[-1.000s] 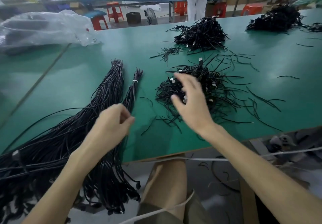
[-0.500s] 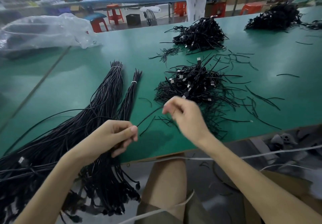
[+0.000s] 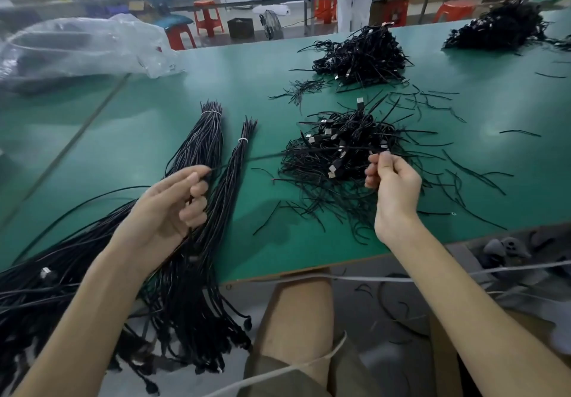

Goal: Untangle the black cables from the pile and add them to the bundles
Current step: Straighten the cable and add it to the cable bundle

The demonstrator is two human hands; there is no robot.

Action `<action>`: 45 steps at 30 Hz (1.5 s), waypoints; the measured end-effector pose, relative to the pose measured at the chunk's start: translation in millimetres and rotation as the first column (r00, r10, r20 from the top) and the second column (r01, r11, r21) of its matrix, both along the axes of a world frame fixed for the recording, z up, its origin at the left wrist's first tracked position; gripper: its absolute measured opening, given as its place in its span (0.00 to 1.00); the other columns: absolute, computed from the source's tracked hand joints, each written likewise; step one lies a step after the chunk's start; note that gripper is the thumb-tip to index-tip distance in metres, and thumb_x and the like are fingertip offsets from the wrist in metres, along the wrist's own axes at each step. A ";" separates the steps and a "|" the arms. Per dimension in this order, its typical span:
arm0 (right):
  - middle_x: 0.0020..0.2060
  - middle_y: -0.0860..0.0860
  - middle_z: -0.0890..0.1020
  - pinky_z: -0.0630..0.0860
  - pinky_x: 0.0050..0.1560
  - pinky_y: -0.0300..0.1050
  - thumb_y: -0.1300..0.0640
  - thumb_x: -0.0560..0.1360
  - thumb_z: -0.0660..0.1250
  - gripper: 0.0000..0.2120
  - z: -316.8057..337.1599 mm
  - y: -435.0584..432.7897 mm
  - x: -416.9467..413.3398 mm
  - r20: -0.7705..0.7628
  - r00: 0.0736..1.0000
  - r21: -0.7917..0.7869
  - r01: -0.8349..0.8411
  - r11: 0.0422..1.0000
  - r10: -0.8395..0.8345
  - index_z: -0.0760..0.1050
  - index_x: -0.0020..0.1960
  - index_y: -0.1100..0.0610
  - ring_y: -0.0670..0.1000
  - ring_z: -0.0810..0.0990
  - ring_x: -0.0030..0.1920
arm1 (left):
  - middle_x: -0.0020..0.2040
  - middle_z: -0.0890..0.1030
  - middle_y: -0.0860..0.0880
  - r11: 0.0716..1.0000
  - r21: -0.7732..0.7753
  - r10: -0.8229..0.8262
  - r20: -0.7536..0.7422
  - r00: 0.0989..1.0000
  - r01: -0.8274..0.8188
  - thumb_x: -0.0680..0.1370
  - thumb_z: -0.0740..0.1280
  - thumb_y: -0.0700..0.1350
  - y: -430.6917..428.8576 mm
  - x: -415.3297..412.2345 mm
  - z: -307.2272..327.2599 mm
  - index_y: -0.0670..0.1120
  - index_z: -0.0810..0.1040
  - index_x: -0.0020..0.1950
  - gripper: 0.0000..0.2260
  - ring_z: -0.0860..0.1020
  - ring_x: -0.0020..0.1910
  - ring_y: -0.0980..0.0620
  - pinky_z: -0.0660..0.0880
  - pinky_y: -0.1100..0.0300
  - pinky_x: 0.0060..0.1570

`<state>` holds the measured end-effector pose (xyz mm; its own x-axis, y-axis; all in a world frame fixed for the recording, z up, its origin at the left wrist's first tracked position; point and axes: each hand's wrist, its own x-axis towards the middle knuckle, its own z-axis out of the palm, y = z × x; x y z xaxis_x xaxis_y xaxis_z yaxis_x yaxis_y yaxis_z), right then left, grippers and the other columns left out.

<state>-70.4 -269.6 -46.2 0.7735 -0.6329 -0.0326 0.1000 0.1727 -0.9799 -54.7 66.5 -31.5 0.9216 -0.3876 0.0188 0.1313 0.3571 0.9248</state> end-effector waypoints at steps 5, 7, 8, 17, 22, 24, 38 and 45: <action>0.72 0.52 0.72 0.66 0.75 0.54 0.56 0.83 0.64 0.24 1.2 8.2 -9.3 -0.098 0.994 -0.747 -0.107 0.656 0.051 0.67 0.78 0.55 0.50 0.70 0.72 | 0.44 0.81 0.51 0.993 0.044 0.111 0.028 0.993 -0.112 0.81 0.67 0.44 -45.0 -3.0 10.1 0.48 0.82 0.57 0.08 0.75 0.28 0.56 0.65 0.68 0.23; 0.78 0.55 0.64 0.53 0.80 0.59 0.55 0.80 0.67 0.34 10.3 18.6 -14.0 0.022 0.998 -0.971 0.008 0.238 0.059 0.57 0.82 0.56 0.54 0.60 0.78 | 0.45 0.83 0.50 0.983 0.154 0.085 0.073 0.994 -0.096 0.80 0.67 0.45 -64.6 -6.2 12.3 0.47 0.81 0.58 0.08 0.75 0.26 0.55 0.61 0.68 0.21; 0.79 0.54 0.63 0.50 0.81 0.59 0.54 0.79 0.68 0.36 15.0 27.8 -16.1 0.034 0.989 -0.994 0.018 0.112 0.143 0.56 0.83 0.56 0.54 0.59 0.79 | 0.46 0.83 0.50 0.973 0.217 0.056 0.099 0.994 -0.077 0.80 0.68 0.46 -73.8 -7.6 13.0 0.45 0.81 0.58 0.08 0.74 0.24 0.55 0.58 0.68 0.20; 0.43 0.48 0.80 0.74 0.50 0.53 0.61 0.84 0.62 0.12 17.3 50.8 -32.3 -0.234 0.836 -0.936 -0.332 0.119 0.496 0.80 0.63 0.59 0.54 0.75 0.42 | 0.40 0.81 0.48 0.921 0.362 -0.187 0.081 0.979 0.146 0.78 0.68 0.65 -59.3 0.9 1.7 0.47 0.83 0.54 0.21 0.70 0.22 0.54 0.63 0.65 0.21; 0.42 0.48 0.82 0.74 0.43 0.53 0.59 0.85 0.62 0.10 6.8 46.2 -34.0 -0.252 0.810 -0.838 -0.456 0.300 0.530 0.81 0.56 0.61 0.54 0.78 0.41 | 0.54 0.84 0.51 0.971 -0.064 -0.232 -0.018 0.973 0.230 0.70 0.75 0.66 -36.9 -2.2 -12.7 0.44 0.82 0.67 0.34 0.81 0.42 0.58 0.80 0.65 0.44; 0.39 0.48 0.81 0.75 0.42 0.54 0.56 0.86 0.61 0.11 3.4 50.6 -35.6 -0.261 0.807 -0.835 -0.464 0.295 0.530 0.81 0.56 0.60 0.56 0.78 0.39 | 0.55 0.82 0.51 0.946 -0.248 -0.221 -0.023 0.975 0.208 0.67 0.78 0.63 -43.8 -4.9 -15.8 0.41 0.79 0.70 0.38 0.80 0.46 0.60 0.78 0.66 0.48; 0.39 0.47 0.82 0.73 0.42 0.46 0.44 0.84 0.61 0.14 -5.0 52.2 -35.6 -0.518 0.625 -0.759 -0.651 0.024 0.583 0.74 0.44 0.50 0.49 0.78 0.39 | 0.23 0.68 0.55 0.941 0.006 -0.338 0.092 0.937 0.338 0.85 0.54 0.63 -59.4 -23.3 5.4 0.46 0.80 0.43 0.26 0.65 0.23 0.54 0.67 0.60 0.32; 0.25 0.44 0.74 0.67 0.35 0.41 0.41 0.83 0.63 0.24 26.7 40.2 -4.1 -0.402 0.660 -0.757 -0.629 0.175 0.635 0.73 0.33 0.54 0.43 0.71 0.26 | 0.33 0.83 0.54 0.262 0.963 -0.554 0.196 0.809 -0.054 0.84 0.61 0.58 -84.4 -42.3 3.3 0.54 0.76 0.39 0.17 0.80 0.33 0.58 0.75 0.65 0.40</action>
